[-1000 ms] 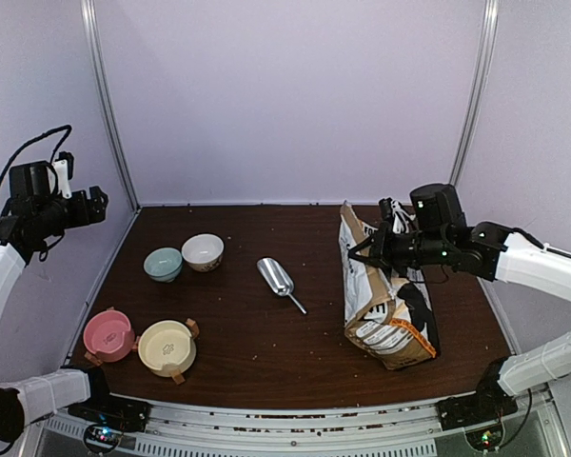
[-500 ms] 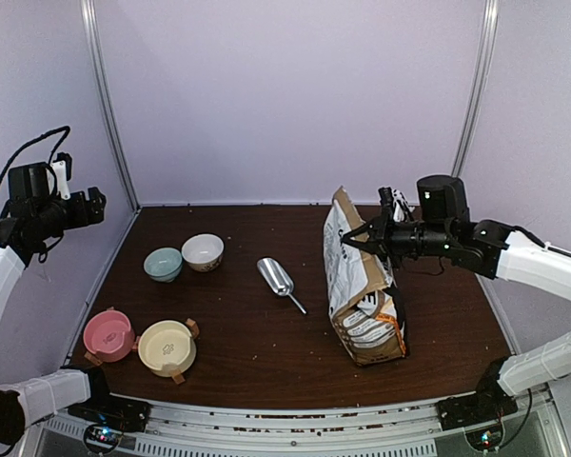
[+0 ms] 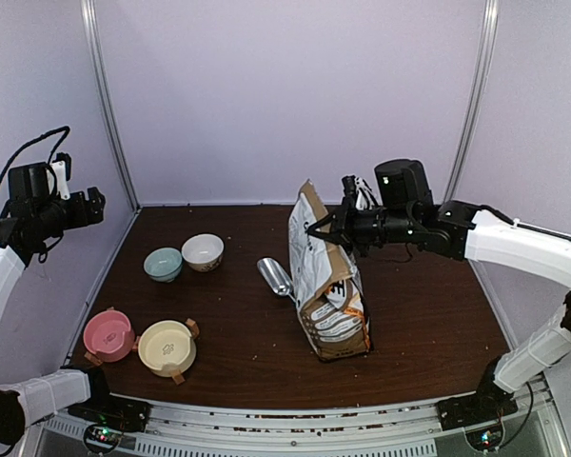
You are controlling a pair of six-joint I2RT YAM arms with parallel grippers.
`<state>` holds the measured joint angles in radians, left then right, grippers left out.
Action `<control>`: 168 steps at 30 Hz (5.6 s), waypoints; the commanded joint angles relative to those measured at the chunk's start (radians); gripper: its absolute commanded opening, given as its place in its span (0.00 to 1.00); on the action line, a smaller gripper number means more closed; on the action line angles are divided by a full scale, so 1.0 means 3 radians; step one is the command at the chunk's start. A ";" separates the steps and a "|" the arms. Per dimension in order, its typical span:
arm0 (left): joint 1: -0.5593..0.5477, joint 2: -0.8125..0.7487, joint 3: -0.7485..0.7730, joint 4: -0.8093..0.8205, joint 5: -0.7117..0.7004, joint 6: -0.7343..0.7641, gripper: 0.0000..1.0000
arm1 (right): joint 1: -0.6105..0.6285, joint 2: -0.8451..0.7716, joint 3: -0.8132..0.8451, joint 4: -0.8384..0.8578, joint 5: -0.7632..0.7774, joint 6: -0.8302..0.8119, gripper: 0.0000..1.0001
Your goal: Serve the pet food
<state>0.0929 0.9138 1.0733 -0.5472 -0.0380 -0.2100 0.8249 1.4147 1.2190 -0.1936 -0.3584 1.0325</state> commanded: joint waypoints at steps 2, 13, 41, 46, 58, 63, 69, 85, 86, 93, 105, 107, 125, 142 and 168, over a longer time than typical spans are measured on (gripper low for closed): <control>0.0031 -0.0058 -0.0010 0.0155 -0.0037 0.0015 0.98 | 0.0142 -0.0132 0.0657 0.1393 -0.0043 0.0012 0.00; 0.0031 -0.0070 -0.0013 0.0157 -0.0042 0.0012 0.98 | 0.0068 -0.0404 0.0135 0.1013 0.0540 0.0038 0.00; 0.0230 0.0197 -0.0067 0.0245 0.0572 -0.0200 0.98 | -0.0039 -0.0968 0.0226 -0.0665 0.1362 -0.1093 0.85; -0.0379 0.0078 0.0017 0.0178 0.0152 -0.0108 0.97 | -0.0090 -0.1025 0.0186 -0.0983 0.1265 -0.1213 0.88; -0.2664 0.0473 0.0274 0.0687 -0.0250 -0.0561 0.94 | 0.0063 -0.1123 -0.0176 -0.0766 0.0276 -0.1113 0.52; -0.3096 0.0805 0.0320 0.0981 -0.0235 -0.0594 0.94 | 0.0141 -0.1106 -0.0273 -0.0605 0.0118 -0.0958 0.41; -0.3214 0.0962 0.0309 0.1152 -0.0210 -0.0686 0.94 | 0.0214 -0.1063 -0.0341 -0.0503 0.0011 -0.0849 0.32; -0.3214 0.0828 0.0176 0.1137 -0.0361 -0.0665 0.94 | 0.0251 -0.0978 -0.0366 -0.0483 0.0021 -0.0795 0.21; -0.3214 0.0825 0.0174 0.1139 -0.0366 -0.0670 0.94 | 0.0253 -0.0968 -0.0363 -0.0487 0.0026 -0.0790 0.21; -0.3214 0.0791 0.0137 0.1139 -0.0397 -0.0670 0.94 | 0.0253 -0.0933 -0.0359 -0.0537 0.0049 -0.0783 0.15; -0.3214 0.0741 0.0112 0.1134 -0.0441 -0.0675 0.95 | 0.0252 -0.0871 -0.0351 -0.0612 0.0090 -0.0759 0.14; -0.3214 0.0738 0.0117 0.1134 -0.0440 -0.0675 0.95 | 0.0252 -0.0863 -0.0354 -0.0604 0.0085 -0.0753 0.13; -0.3214 0.1024 0.0364 0.1540 0.0509 -0.1236 0.95 | 0.0260 -0.0558 -0.0451 0.0417 -0.0391 -0.0450 0.00; -0.3345 0.1586 0.0628 0.1498 0.1288 -0.1561 0.88 | 0.0425 -0.0551 -0.0786 0.0923 -0.0384 -0.0399 0.00; -0.3403 0.1987 0.0876 0.1014 0.1270 -0.1577 0.42 | 0.0503 -0.0647 -0.0838 0.0733 -0.0192 -0.0507 0.00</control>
<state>-0.9249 1.5036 1.3094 -0.1959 0.3584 -0.6937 0.9592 1.2491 0.9833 0.0517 -0.4072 0.8967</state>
